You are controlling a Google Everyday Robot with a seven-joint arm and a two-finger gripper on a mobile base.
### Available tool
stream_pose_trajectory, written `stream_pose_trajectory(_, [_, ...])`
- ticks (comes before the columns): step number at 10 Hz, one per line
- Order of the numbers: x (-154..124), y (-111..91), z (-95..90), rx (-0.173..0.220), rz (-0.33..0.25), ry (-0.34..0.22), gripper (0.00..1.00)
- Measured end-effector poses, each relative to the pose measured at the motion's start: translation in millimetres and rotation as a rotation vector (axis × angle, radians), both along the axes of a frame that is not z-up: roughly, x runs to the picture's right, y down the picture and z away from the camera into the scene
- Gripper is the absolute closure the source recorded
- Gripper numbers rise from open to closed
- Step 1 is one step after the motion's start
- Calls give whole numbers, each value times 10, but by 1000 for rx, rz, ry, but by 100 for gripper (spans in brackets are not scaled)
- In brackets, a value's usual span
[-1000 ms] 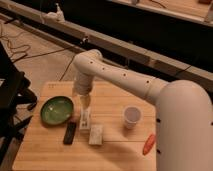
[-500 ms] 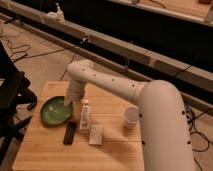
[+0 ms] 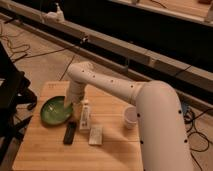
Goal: Drag the ceramic bowl in a circle
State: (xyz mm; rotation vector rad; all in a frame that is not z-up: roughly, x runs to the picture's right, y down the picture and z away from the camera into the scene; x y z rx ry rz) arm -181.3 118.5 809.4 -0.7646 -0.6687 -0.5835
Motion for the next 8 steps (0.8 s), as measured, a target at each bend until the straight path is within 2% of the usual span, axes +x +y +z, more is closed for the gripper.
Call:
stream_pose_trajectory(4, [-140, 155, 102, -31, -19, -8, 35])
stream_pose_trajectory(8, [-420, 384, 247, -90, -28, -59, 35])
